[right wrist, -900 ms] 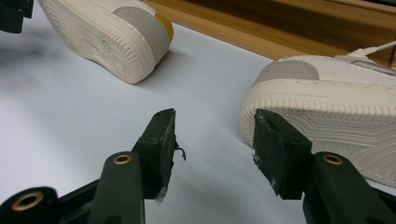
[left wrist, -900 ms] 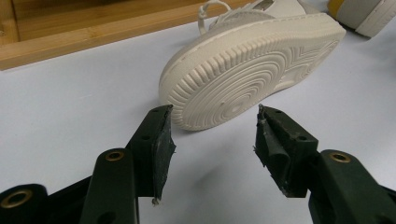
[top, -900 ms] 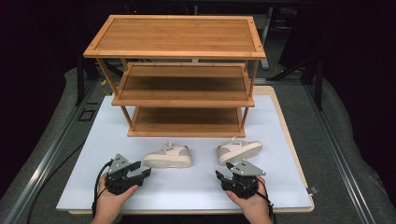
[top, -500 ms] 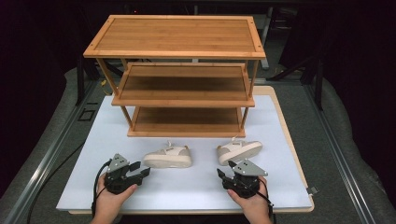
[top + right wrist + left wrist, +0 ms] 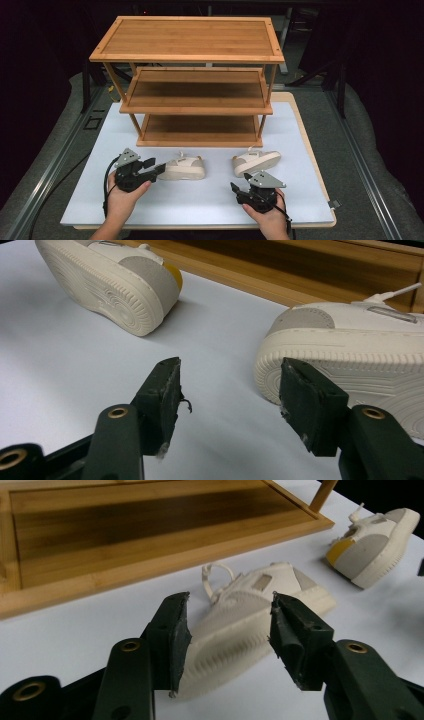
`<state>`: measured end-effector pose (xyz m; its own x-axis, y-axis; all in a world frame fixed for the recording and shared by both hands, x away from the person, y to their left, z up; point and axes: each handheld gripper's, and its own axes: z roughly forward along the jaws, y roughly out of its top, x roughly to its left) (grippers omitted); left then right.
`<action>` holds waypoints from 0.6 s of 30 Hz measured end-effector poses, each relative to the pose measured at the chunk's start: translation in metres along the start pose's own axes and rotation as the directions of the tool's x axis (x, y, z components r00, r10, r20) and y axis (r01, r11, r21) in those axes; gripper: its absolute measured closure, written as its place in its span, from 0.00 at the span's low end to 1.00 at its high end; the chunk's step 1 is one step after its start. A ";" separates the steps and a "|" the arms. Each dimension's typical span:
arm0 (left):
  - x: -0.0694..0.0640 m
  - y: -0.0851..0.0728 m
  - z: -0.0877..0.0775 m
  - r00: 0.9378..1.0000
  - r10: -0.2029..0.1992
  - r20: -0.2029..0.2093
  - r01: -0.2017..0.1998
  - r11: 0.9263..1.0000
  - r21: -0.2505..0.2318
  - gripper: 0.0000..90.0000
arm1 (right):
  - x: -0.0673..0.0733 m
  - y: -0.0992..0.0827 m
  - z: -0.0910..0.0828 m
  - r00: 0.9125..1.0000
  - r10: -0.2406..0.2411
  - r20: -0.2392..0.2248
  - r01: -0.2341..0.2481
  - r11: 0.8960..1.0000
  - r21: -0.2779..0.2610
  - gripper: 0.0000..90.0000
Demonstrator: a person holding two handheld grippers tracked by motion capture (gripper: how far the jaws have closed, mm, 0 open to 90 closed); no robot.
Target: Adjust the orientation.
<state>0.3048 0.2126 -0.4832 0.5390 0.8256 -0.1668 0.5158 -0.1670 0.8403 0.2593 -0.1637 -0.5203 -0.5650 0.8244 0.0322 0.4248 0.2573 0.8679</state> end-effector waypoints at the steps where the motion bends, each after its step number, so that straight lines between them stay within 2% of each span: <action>1: 0.000 0.001 0.003 1.000 0.001 -0.003 -0.001 1.000 0.005 0.53 | -0.001 0.000 0.000 1.000 0.006 0.002 -0.006 1.000 0.000 0.46; 3: 0.000 0.002 0.005 1.000 0.003 -0.009 -0.003 1.000 0.005 0.53 | -0.001 0.000 -0.001 1.000 0.012 0.005 -0.012 1.000 0.002 0.46; 7: -0.002 -0.002 0.011 0.999 0.026 -0.025 -0.025 0.999 0.037 0.52 | -0.004 -0.001 -0.001 0.999 0.035 -0.001 -0.035 0.999 -0.003 0.46; 8: -0.001 -0.005 0.012 1.000 0.009 -0.024 -0.009 1.000 0.022 0.50 | -0.005 -0.001 -0.001 0.999 0.037 -0.008 -0.037 0.999 -0.007 0.46; 13: 0.001 -0.011 0.011 1.000 -0.015 -0.003 0.015 1.000 0.004 0.48 | -0.004 -0.001 0.000 0.999 0.035 -0.015 -0.035 0.999 0.003 0.45; 18: 0.001 -0.014 0.008 0.999 -0.026 0.022 0.026 1.000 0.011 0.48 | -0.004 0.000 -0.001 0.999 0.032 -0.012 -0.032 0.999 0.002 0.45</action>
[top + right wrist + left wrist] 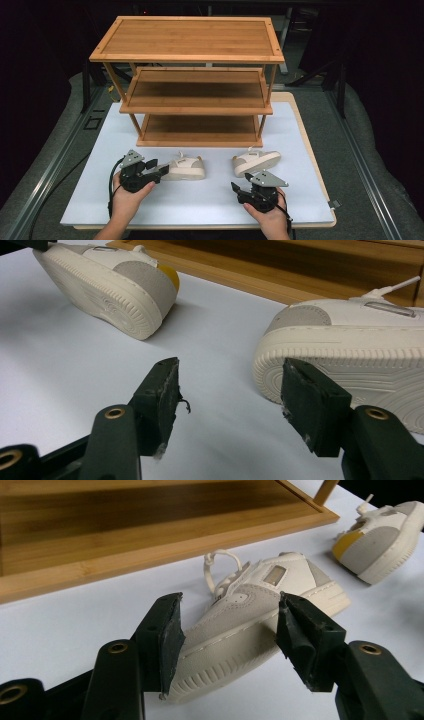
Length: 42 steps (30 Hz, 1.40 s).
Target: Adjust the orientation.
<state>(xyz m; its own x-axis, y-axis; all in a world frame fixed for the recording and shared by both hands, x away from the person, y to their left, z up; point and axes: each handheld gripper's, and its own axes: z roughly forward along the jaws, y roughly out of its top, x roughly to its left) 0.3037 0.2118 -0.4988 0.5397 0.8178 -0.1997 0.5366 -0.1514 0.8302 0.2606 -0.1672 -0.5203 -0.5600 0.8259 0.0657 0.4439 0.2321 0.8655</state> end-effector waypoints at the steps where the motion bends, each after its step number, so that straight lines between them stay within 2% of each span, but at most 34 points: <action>1: 0.000 -0.003 -0.002 1.000 -0.003 0.008 0.003 1.000 -0.004 0.48 | -0.001 0.000 0.000 1.000 0.005 0.000 -0.005 1.000 0.000 0.45; 4: -0.003 -0.005 -0.004 1.000 0.015 0.001 -0.015 1.000 -0.001 0.48 | -0.001 0.000 0.000 1.000 0.006 -0.006 -0.006 1.000 -0.004 0.45; 9: -0.014 -0.010 -0.011 0.997 0.076 -0.027 -0.076 0.997 0.010 0.48 | 0.001 0.000 -0.001 1.000 0.000 -0.010 0.000 1.000 -0.005 0.45; 13: -0.015 -0.014 -0.015 0.997 0.078 -0.025 -0.077 0.997 0.017 0.50 | 0.003 0.000 0.000 1.000 -0.004 -0.010 0.004 1.000 -0.003 0.45; 17: -0.012 -0.023 -0.020 0.998 0.056 0.003 -0.056 0.998 0.035 0.48 | 0.004 0.000 0.002 1.000 -0.009 -0.015 0.009 1.000 0.001 0.45; 18: -0.012 -0.024 -0.019 0.998 0.058 0.004 -0.058 0.996 0.062 0.48 | 0.005 0.000 0.002 1.000 -0.007 -0.015 0.007 1.000 0.002 0.45; 21: -0.013 -0.030 -0.020 0.998 0.060 -0.002 -0.059 0.995 0.083 0.45 | 0.007 0.000 0.005 1.000 -0.010 -0.023 0.010 1.000 0.010 0.45; 22: -0.013 -0.030 -0.020 0.998 0.060 -0.002 -0.059 0.995 0.083 0.45 | 0.008 0.000 0.006 1.000 -0.005 -0.030 0.005 1.000 0.013 0.45; 23: -0.012 -0.035 -0.019 0.998 0.069 -0.006 -0.069 0.992 0.104 0.45 | 0.009 0.000 0.008 0.999 -0.003 -0.040 0.003 1.000 0.014 0.44; 24: -0.010 -0.037 -0.019 0.999 0.053 0.005 -0.053 0.994 0.097 0.43 | 0.010 0.001 0.010 0.999 -0.003 -0.051 0.004 1.000 0.018 0.44; 25: -0.009 -0.037 -0.019 0.999 0.048 0.004 -0.048 0.992 0.113 0.43 | 0.011 0.002 0.012 0.998 -0.004 -0.064 0.006 1.000 0.020 0.43; 27: -0.009 -0.038 -0.019 0.999 0.048 -0.001 -0.047 0.992 0.113 0.41 | 0.012 0.003 0.015 0.997 -0.005 -0.076 0.006 1.000 0.023 0.42; 29: -0.009 -0.039 -0.019 0.999 0.044 -0.001 -0.044 0.993 0.110 0.41 | 0.014 0.005 0.019 0.995 -0.009 -0.103 0.012 1.000 0.025 0.41; 31: -0.010 -0.039 -0.019 0.998 0.058 -0.003 -0.057 0.991 0.118 0.37 | 0.017 0.010 0.026 0.991 -0.010 -0.134 0.013 1.000 0.018 0.39; 32: -0.010 -0.039 -0.019 0.998 0.058 -0.003 -0.057 0.991 0.118 0.37 | 0.017 0.010 0.026 0.991 -0.010 -0.134 0.013 1.000 0.018 0.39; 33: -0.010 -0.040 -0.020 0.998 0.061 -0.001 -0.060 0.991 0.118 0.36 | 0.019 0.013 0.030 0.984 -0.006 -0.177 0.010 1.000 0.025 0.38; 34: -0.010 -0.040 -0.020 0.998 0.061 -0.001 -0.060 0.991 0.118 0.34 | 0.019 0.013 0.030 0.984 -0.006 -0.177 0.010 1.000 0.025 0.38; 35: -0.011 -0.043 -0.021 0.999 0.055 -0.003 -0.054 0.992 0.118 0.33 | 0.022 0.013 0.033 0.979 -0.019 -0.201 0.026 0.999 0.035 0.37; 37: -0.010 -0.044 -0.022 0.998 0.058 -0.002 -0.057 0.991 0.121 0.33 | 0.024 0.013 0.034 0.978 -0.030 -0.208 0.038 0.999 0.037 0.37; 39: -0.009 -0.049 -0.025 0.998 0.061 -0.009 -0.059 0.990 0.126 0.32 | 0.031 0.014 0.039 0.971 -0.057 -0.234 0.070 0.996 0.047 0.37; 41: -0.010 -0.050 -0.025 0.998 0.059 -0.014 -0.056 0.990 0.132 0.32 | 0.034 0.016 0.041 0.972 -0.068 -0.223 0.082 0.995 0.055 0.37; 42: -0.010 -0.052 -0.024 0.998 0.068 -0.012 -0.066 0.988 0.138 0.32 | 0.036 0.017 0.043 0.969 -0.072 -0.235 0.086 0.995 0.049 0.37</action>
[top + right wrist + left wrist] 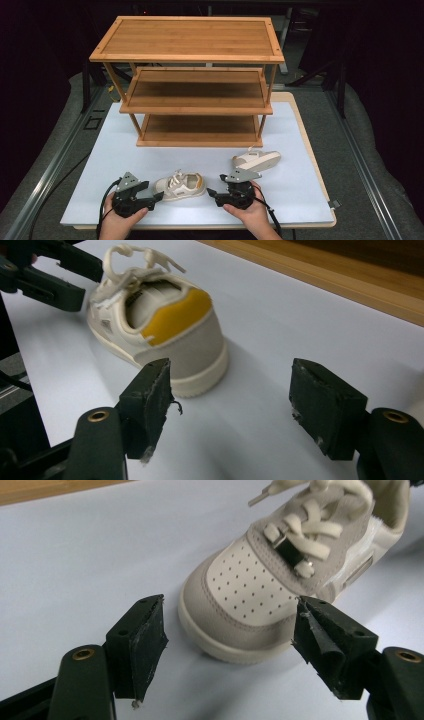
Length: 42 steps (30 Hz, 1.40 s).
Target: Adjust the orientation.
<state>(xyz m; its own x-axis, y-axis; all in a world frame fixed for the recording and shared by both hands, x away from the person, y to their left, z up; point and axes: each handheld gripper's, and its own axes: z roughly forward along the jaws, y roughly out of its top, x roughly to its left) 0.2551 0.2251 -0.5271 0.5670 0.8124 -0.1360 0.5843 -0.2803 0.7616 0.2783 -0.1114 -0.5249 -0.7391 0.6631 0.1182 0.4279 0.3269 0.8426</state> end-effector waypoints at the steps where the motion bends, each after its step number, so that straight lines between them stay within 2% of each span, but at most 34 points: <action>1: -0.001 -0.001 0.001 1.000 0.005 -0.001 -0.005 1.000 0.008 0.32 | 0.001 0.002 0.003 1.000 -0.005 -0.015 0.005 1.000 -0.005 0.37; 2: -0.003 -0.002 0.004 1.000 0.014 -0.003 -0.014 1.000 0.022 0.32 | 0.003 0.004 0.006 1.000 -0.012 -0.003 0.012 1.000 0.004 0.37; 4: -0.004 -0.004 0.008 1.000 0.028 0.000 -0.028 0.999 0.044 0.32 | 0.006 0.007 0.012 0.999 -0.023 -0.026 0.023 1.000 -0.002 0.37; 8: -0.003 -0.003 0.010 0.999 0.036 0.007 -0.036 0.999 0.038 0.32 | 0.012 0.008 0.016 0.998 -0.054 -0.041 0.055 0.998 0.009 0.37; 12: 0.001 -0.001 0.012 1.000 0.029 -0.002 -0.029 0.999 0.036 0.33 | 0.014 0.007 0.015 0.997 -0.064 -0.052 0.065 0.998 0.011 0.37; 16: 0.012 0.008 0.020 0.999 -0.004 -0.044 0.006 0.999 0.034 0.35 | 0.017 0.005 0.019 0.995 -0.077 -0.059 0.079 0.997 0.025 0.37; 17: 0.016 0.013 0.024 0.998 -0.029 -0.051 0.030 0.999 0.034 0.36 | 0.018 0.005 0.022 0.995 -0.083 -0.059 0.086 0.996 0.037 0.37; 23: 0.029 0.028 0.040 0.996 -0.060 -0.064 0.062 0.998 0.026 0.37 | 0.019 0.005 0.029 0.994 -0.086 -0.064 0.090 0.994 0.055 0.37; 25: 0.034 0.034 0.048 0.995 -0.081 -0.064 0.082 0.997 0.013 0.37 | 0.020 0.006 0.032 0.995 -0.076 -0.067 0.080 0.996 0.051 0.38; 26: 0.037 0.037 0.054 0.992 -0.112 -0.052 0.112 0.994 0.003 0.37 | 0.023 0.008 0.034 0.995 -0.070 -0.073 0.073 0.996 0.046 0.39; 29: 0.039 0.042 0.059 0.991 -0.127 -0.052 0.126 0.992 -0.011 0.38 | 0.025 0.009 0.036 0.993 -0.076 -0.092 0.080 0.996 0.035 0.43; 32: 0.037 0.045 0.059 0.992 -0.109 -0.066 0.108 0.994 -0.029 0.40 | 0.030 0.009 0.037 0.992 -0.097 -0.079 0.101 0.994 0.046 0.45; 34: 0.037 0.045 0.056 0.994 -0.081 -0.070 0.080 0.997 -0.018 0.41 | 0.032 0.010 0.037 0.993 -0.091 -0.078 0.095 0.994 0.046 0.47; 35: 0.037 0.045 0.048 0.995 -0.057 -0.078 0.056 0.998 -0.021 0.44 | 0.032 0.011 0.038 0.993 -0.081 -0.086 0.085 0.996 0.042 0.51; 36: 0.037 0.045 0.048 0.995 -0.057 -0.078 0.056 0.998 -0.021 0.45 | 0.032 0.011 0.038 0.993 -0.081 -0.086 0.085 0.996 0.042 0.51; 37: 0.036 0.045 0.042 0.996 -0.038 -0.083 0.036 0.999 -0.027 0.45 | 0.033 0.011 0.039 0.993 -0.075 -0.096 0.080 0.996 0.041 0.52; 38: 0.036 0.045 0.038 0.996 -0.022 -0.088 0.019 0.999 -0.030 0.47 | 0.036 0.012 0.042 0.992 -0.087 -0.093 0.091 0.995 0.039 0.56; 39: 0.036 0.045 0.033 0.996 -0.004 -0.095 0.000 0.999 -0.036 0.47 | 0.036 0.012 0.042 0.992 -0.087 -0.093 0.091 0.995 0.039 0.56; 42: 0.037 0.045 0.017 0.995 0.021 -0.100 -0.027 0.998 -0.060 0.50 | 0.042 0.014 0.046 0.993 -0.100 -0.066 0.104 0.993 0.052 0.61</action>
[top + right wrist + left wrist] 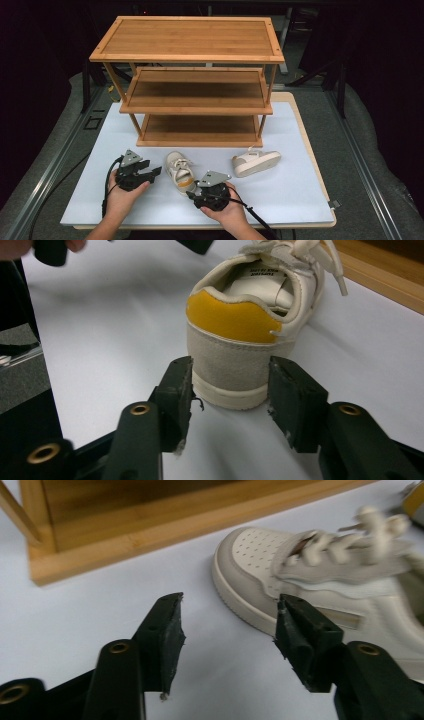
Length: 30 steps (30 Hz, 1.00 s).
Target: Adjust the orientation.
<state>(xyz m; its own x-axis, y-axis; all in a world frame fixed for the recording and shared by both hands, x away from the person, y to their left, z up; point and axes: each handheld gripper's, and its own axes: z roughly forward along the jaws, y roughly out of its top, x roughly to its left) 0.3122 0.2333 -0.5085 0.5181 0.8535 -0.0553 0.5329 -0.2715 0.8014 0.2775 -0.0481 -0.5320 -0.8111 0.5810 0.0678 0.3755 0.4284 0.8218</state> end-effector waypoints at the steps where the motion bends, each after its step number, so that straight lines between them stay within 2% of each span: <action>1: 0.001 0.000 -0.005 1.000 -0.001 0.003 0.001 1.000 -0.008 0.50 | 0.001 0.001 0.002 1.000 0.005 -0.005 -0.005 1.000 -0.002 0.61; 4: 0.005 -0.002 -0.014 1.000 -0.025 0.017 0.026 0.999 -0.024 0.52 | 0.003 0.005 0.009 1.000 0.018 -0.022 -0.018 1.000 -0.012 0.62; 5: 0.007 -0.003 -0.019 0.999 -0.046 0.020 0.047 0.998 -0.040 0.52 | 0.004 0.007 0.014 0.998 0.038 -0.044 -0.039 0.999 -0.020 0.62; 6: 0.007 -0.003 -0.019 0.999 -0.046 0.020 0.047 0.998 -0.040 0.52 | 0.004 0.007 0.014 0.998 0.038 -0.044 -0.039 0.999 -0.020 0.62; 7: 0.009 -0.004 -0.021 0.998 -0.055 0.026 0.056 0.997 -0.050 0.52 | 0.007 0.009 0.019 0.997 0.047 -0.063 -0.049 0.998 -0.032 0.62; 10: 0.009 -0.004 -0.022 0.998 -0.063 0.028 0.064 0.996 -0.057 0.52 | 0.010 0.011 0.022 0.998 0.036 -0.044 -0.037 0.999 -0.017 0.62; 11: 0.009 -0.004 -0.021 0.998 -0.064 0.029 0.066 0.996 -0.058 0.51 | 0.013 0.013 0.027 0.996 0.036 -0.078 -0.039 0.999 -0.037 0.62; 14: 0.009 -0.005 -0.020 0.997 -0.065 0.029 0.067 0.996 -0.058 0.51 | 0.017 0.016 0.029 0.997 0.022 -0.070 -0.023 1.000 -0.013 0.61; 15: 0.010 -0.006 -0.019 0.997 -0.067 0.026 0.068 0.996 -0.054 0.51 | 0.019 0.016 0.033 0.994 0.016 -0.105 -0.019 0.999 -0.030 0.60; 16: 0.010 -0.006 -0.019 0.997 -0.067 0.026 0.068 0.996 -0.054 0.51 | 0.019 0.016 0.033 0.994 0.016 -0.105 -0.019 0.999 -0.030 0.60; 20: 0.013 -0.008 -0.018 0.996 -0.081 0.029 0.082 0.995 -0.048 0.51 | 0.019 0.016 0.029 0.997 0.014 -0.079 -0.015 1.000 -0.015 0.56; 24: 0.012 -0.009 -0.017 0.997 -0.076 0.028 0.078 0.996 -0.048 0.50 | 0.015 0.016 0.012 0.999 -0.004 -0.039 0.003 1.000 -0.025 0.55; 27: 0.012 -0.009 -0.016 0.997 -0.076 0.026 0.077 0.996 -0.046 0.50 | 0.005 0.012 -0.007 0.999 -0.022 0.036 0.023 0.999 -0.031 0.54; 29: 0.012 -0.009 -0.015 0.997 -0.076 0.026 0.077 0.996 -0.046 0.50 | -0.002 0.008 -0.018 0.997 -0.014 0.070 0.016 0.999 -0.028 0.53; 30: 0.012 -0.009 -0.015 0.997 -0.076 0.026 0.077 0.996 -0.046 0.50 | -0.002 0.008 -0.018 0.997 -0.014 0.070 0.016 0.999 -0.028 0.53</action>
<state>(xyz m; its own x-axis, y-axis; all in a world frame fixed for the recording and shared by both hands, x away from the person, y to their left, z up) 0.3035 0.2530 -0.5075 0.4934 0.8598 -0.1317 0.5400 -0.1841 0.8213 0.2748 -0.0580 -0.5153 -0.7826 0.6223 0.0168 0.3502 0.4179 0.8383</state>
